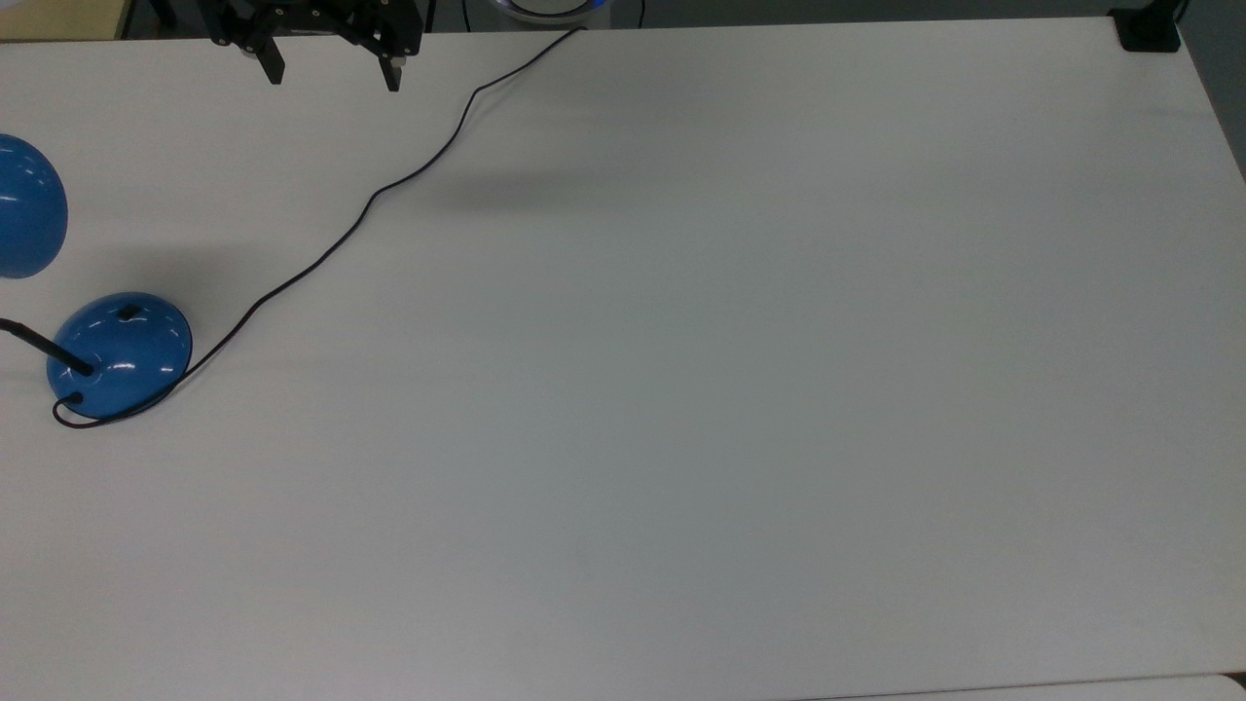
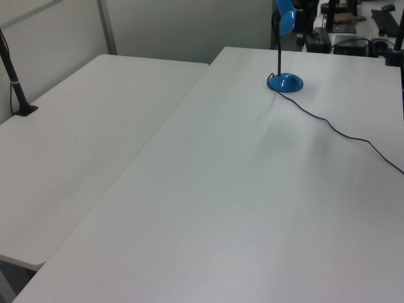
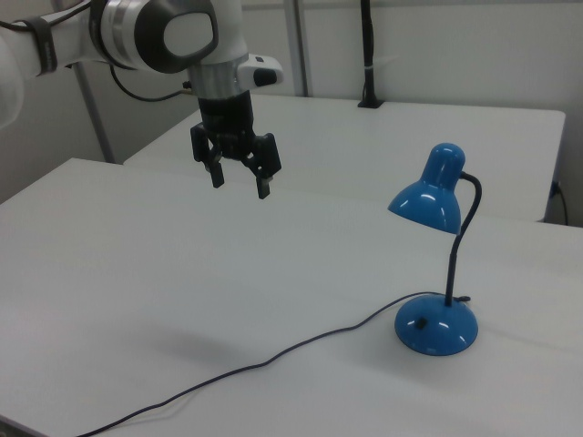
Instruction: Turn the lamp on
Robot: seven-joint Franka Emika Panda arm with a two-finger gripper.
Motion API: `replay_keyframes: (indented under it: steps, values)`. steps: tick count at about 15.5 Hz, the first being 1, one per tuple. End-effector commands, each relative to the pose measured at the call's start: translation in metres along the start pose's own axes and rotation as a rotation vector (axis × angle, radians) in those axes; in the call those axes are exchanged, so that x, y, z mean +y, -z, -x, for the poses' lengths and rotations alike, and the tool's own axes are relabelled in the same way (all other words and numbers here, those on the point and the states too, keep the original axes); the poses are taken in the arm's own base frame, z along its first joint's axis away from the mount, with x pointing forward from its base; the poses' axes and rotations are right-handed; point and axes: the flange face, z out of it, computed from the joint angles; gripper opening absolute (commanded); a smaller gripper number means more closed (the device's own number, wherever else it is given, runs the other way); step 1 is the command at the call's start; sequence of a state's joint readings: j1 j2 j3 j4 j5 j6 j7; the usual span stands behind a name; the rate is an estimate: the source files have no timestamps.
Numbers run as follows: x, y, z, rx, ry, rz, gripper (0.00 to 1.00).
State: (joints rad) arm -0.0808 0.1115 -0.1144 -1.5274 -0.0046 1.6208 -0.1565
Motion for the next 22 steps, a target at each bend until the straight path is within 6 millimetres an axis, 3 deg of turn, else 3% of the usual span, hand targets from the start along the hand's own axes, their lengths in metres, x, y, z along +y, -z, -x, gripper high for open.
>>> replay_keyframes:
  steps: [1,16,18,19,20,21,22]
  values:
    - [0.002,0.002,0.001,-0.004,0.0,-0.014,1.0]
    - [0.016,0.005,0.005,-0.005,-0.02,-0.004,1.0]
    - [0.017,0.006,0.006,-0.003,-0.026,-0.014,0.81]
    - [0.017,0.004,0.006,-0.007,-0.028,-0.015,0.63]
    - [0.016,0.003,0.006,-0.009,-0.031,-0.017,0.34]
    - [0.016,0.002,0.007,-0.01,-0.033,-0.019,0.15]
    - [0.017,-0.002,0.01,-0.014,-0.036,-0.02,0.03]
